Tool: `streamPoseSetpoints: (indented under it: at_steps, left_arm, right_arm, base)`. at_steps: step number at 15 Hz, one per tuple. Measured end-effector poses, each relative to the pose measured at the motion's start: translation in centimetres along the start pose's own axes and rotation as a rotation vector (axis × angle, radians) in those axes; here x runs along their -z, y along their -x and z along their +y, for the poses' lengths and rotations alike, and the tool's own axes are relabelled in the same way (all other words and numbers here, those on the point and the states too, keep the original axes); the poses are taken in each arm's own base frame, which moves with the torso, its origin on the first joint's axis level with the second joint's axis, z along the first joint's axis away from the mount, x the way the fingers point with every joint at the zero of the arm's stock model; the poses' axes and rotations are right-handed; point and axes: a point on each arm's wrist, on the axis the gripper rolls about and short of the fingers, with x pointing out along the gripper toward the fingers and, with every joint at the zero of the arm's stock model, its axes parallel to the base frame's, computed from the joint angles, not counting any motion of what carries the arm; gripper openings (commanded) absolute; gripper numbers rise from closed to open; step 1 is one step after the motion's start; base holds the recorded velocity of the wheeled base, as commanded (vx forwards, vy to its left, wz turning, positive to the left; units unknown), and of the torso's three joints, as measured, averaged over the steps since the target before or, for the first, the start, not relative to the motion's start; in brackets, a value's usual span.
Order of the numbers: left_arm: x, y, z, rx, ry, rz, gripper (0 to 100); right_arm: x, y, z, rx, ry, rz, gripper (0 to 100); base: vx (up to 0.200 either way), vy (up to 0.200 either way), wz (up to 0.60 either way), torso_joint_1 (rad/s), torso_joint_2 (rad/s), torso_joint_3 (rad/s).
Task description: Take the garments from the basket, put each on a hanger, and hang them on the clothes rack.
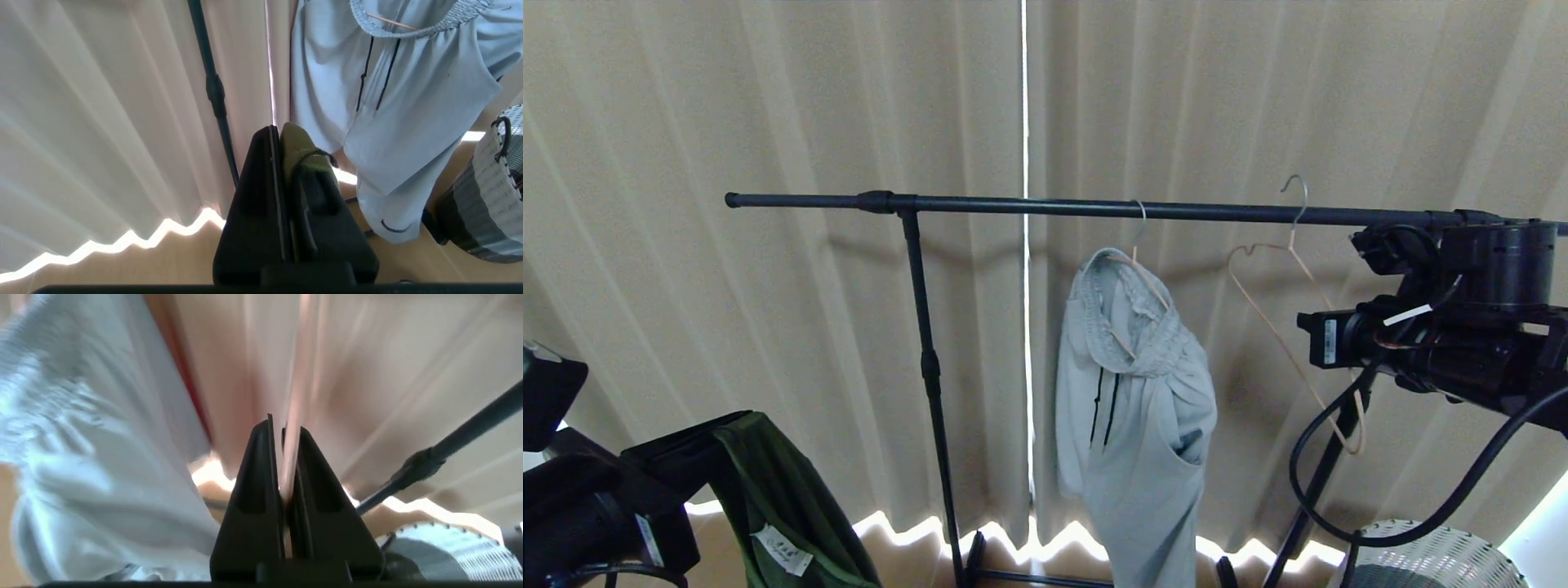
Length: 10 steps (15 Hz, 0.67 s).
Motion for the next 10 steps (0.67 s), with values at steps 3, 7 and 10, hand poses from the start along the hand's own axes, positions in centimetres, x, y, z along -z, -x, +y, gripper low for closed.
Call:
streamPoseSetpoints:
  at_steps: [3, 7, 10]
  left_arm:
    - [0.2, 0.0, 0.0, 0.000, -0.009, 0.009, 0]
    - [0.4, 0.0, 0.0, 0.000, -0.042, 0.016, 0]
    - [0.6, 0.0, 0.0, -0.001, -0.048, 0.020, 0]
  right_arm:
    - [0.6, 0.9, -0.1, -0.053, 0.001, -0.002, 0]
    - [1.4, 2.0, -0.3, -0.068, 0.002, 0.010, 0]
    - [1.6, 2.5, -0.4, -0.069, 0.001, 0.008, 0]
  base:
    - [0.000, 0.000, 0.00, 0.000, 0.00, 0.000]
    - [-0.100, 0.000, 0.00, 0.004, 0.00, 0.001]
    - [-0.200, 0.000, 0.00, 0.006, 0.01, 0.002]
